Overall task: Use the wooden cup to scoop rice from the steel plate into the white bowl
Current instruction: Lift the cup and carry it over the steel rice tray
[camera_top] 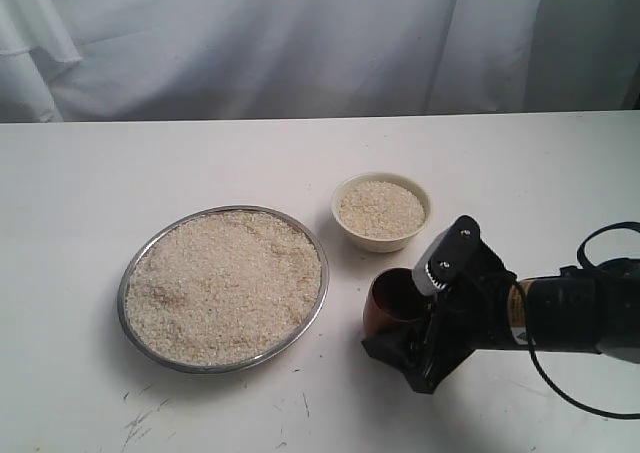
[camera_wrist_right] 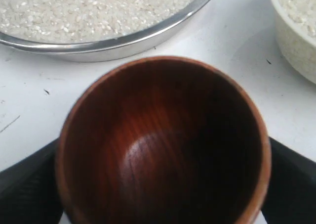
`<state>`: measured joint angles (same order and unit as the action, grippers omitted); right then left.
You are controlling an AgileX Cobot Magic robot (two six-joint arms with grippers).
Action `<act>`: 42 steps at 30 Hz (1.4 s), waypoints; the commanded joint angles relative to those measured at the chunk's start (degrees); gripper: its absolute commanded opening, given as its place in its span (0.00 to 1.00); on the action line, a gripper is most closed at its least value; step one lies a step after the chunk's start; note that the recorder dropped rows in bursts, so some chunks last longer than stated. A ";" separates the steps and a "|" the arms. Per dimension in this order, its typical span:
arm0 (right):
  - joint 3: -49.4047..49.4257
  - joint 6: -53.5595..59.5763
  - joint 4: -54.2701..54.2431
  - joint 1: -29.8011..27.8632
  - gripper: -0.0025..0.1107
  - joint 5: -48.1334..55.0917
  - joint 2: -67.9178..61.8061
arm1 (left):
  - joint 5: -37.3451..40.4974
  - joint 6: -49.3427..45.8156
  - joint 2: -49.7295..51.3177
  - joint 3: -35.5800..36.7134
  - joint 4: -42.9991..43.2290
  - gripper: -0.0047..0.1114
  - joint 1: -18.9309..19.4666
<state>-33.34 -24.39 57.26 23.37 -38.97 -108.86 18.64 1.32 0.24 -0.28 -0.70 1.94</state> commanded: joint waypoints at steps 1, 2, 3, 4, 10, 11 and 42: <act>-1.27 -0.30 0.36 0.43 0.65 0.76 0.09 | -0.37 0.03 -0.24 0.28 0.03 0.04 -0.16; -1.36 -0.56 0.36 0.43 0.60 1.28 0.09 | -0.37 0.03 -0.24 0.28 0.03 0.04 -0.16; -1.50 -0.99 0.36 0.43 0.55 2.43 0.09 | -0.37 0.03 -0.24 0.28 0.03 0.04 -0.16; -1.50 -1.46 0.36 0.43 0.49 3.52 0.09 | -0.37 0.03 -0.24 0.28 0.03 0.04 -0.16; -1.50 -7.24 0.36 0.58 0.15 6.15 1.53 | -0.37 0.03 -0.24 0.28 0.03 0.04 -0.16; -1.50 -7.39 0.36 0.58 0.09 6.30 2.29 | -0.37 0.03 -0.24 0.28 0.03 0.04 -0.16; -14.51 -29.70 23.88 10.36 0.02 15.40 14.47 | -0.37 0.03 -0.24 0.28 0.03 0.04 -0.16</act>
<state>-45.83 -53.75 81.28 32.60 -24.77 -94.58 18.64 1.32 0.24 -0.28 -0.70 1.94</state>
